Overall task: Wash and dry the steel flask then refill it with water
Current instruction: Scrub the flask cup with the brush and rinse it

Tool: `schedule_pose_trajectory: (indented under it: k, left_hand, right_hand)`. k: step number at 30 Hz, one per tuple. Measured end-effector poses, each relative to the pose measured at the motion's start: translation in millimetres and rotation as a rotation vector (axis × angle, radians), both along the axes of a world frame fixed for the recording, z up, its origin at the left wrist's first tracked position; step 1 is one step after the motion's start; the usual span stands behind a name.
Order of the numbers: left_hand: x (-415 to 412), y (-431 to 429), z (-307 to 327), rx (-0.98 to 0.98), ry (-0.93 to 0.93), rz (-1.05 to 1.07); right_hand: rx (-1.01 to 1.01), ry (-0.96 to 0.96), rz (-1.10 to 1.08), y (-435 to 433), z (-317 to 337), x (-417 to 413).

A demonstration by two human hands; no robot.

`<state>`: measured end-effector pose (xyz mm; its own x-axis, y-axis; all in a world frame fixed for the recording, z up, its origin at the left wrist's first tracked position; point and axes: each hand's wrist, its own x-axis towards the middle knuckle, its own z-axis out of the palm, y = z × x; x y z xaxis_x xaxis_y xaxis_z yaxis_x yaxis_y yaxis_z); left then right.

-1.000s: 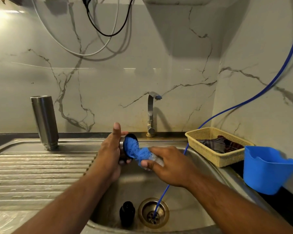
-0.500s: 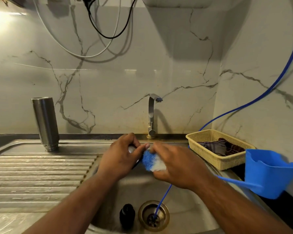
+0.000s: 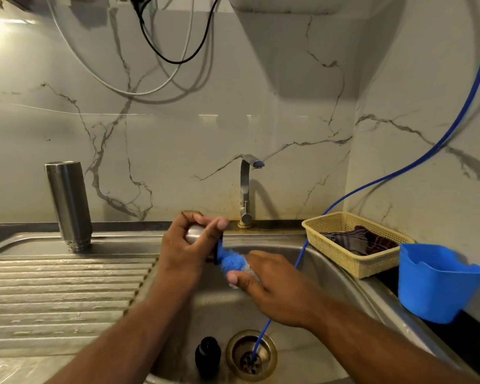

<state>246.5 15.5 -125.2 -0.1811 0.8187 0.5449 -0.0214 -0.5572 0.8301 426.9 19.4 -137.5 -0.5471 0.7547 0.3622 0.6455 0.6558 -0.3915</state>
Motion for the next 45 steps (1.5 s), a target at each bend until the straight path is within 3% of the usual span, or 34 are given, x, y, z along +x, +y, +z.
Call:
schedule_pose_trajectory:
  k: [3, 7, 11, 17, 21, 24, 27, 31, 36, 40, 45]
  left_hand:
    - [-4.5, 6.6, -4.2, 0.149, 0.339, 0.239]
    - [-9.6, 16.4, -9.2, 0.151, 0.702, 0.285]
    - [-9.3, 16.9, -5.0, 0.02, 0.791, 0.233]
    - [-19.0, 10.2, 5.8, -0.083, 0.666, -0.142]
    - [-14.0, -0.6, 13.3, -0.15, 0.305, -0.327]
    - [-0.9, -8.8, 13.4, -0.232, -0.037, -0.331]
    - [4.9, -8.7, 10.8, -0.252, -0.193, -0.278]
    - [5.5, -4.6, 7.4, -0.127, -0.14, -0.14]
    - [-4.9, 4.9, 4.2, -0.004, 0.217, 0.068]
    - [-4.5, 7.5, 6.9, -0.058, 0.065, -0.006]
    - [-2.1, 2.5, 7.5, -0.193, -0.14, -0.129]
  right_hand:
    - [-0.052, -0.06, -0.021, -10.6, 2.7, -4.8]
    - [0.224, -0.274, -0.132, -14.2, 13.0, 4.3]
    - [0.532, -0.369, -0.154, -8.3, 22.2, 17.4]
    - [0.71, -0.262, 0.019, 3.8, 17.1, 24.1]
    - [0.623, -0.088, -0.003, 1.4, 19.0, 17.2]
    - [0.506, -0.009, -0.05, -0.8, 16.1, 9.0]
    - [0.408, -0.039, -0.084, -2.9, 13.3, 0.5]
    - [0.277, -0.104, -0.079, -7.9, 10.5, -7.0]
    - [0.487, -0.174, -0.151, -10.1, 15.6, -4.5]
    - [0.562, -0.189, -0.264, 1.1, 20.0, 14.2]
    - [0.636, -0.191, -0.201, -6.4, 15.1, 0.0]
